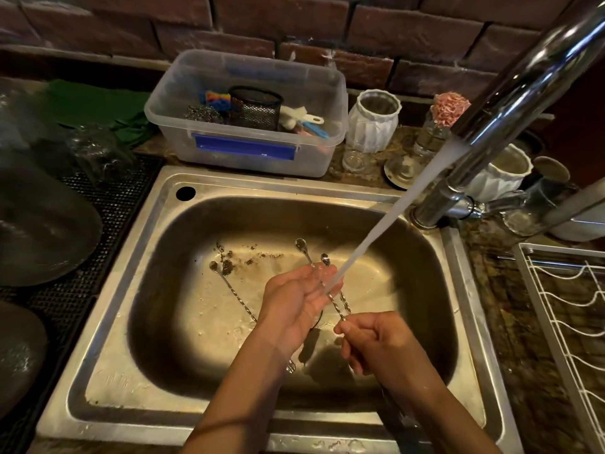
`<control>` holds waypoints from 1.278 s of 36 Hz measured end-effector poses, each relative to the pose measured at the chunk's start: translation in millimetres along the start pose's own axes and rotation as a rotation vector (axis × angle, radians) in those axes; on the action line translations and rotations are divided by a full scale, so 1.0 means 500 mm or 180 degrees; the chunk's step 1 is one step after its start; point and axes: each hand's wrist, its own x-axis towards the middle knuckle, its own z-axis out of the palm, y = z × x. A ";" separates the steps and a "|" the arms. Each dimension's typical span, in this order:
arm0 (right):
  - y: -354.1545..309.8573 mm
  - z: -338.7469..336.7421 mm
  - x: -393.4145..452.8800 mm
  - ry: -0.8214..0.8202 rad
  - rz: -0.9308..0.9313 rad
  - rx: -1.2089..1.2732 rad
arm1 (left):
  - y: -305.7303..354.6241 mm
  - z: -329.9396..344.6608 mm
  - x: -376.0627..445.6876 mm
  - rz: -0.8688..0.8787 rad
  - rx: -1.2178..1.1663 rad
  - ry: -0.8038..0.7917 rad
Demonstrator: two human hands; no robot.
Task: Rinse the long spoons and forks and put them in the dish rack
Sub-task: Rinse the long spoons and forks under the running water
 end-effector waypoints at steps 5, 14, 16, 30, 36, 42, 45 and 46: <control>-0.002 -0.009 -0.018 -0.0075 0.0018 -0.0125 | 0.003 0.001 -0.002 0.0022 0.0004 -0.0043; 0.013 -0.032 -0.047 -0.0197 -0.0011 -0.0211 | -0.003 0.002 -0.005 0.0036 0.0041 -0.0046; 0.018 -0.033 -0.051 -0.0204 0.0059 -0.0180 | -0.008 0.004 -0.006 0.0016 -0.0010 -0.0028; 0.001 -0.047 -0.092 -0.0448 0.0582 0.0314 | -0.010 0.007 -0.012 0.0309 0.0227 0.0142; -0.008 -0.059 -0.111 -0.0596 0.0895 0.0888 | -0.010 0.001 -0.009 0.0497 0.0374 0.0175; -0.007 -0.076 -0.133 -0.0425 0.0793 0.0915 | -0.013 0.005 -0.010 0.0163 -0.0023 -0.0004; -0.014 -0.086 -0.142 -0.0347 0.0757 0.0731 | -0.010 0.007 -0.013 -0.0173 -0.0280 -0.0248; -0.016 -0.088 -0.145 -0.0290 0.0748 0.0693 | -0.008 0.007 -0.014 -0.0282 -0.0338 -0.0330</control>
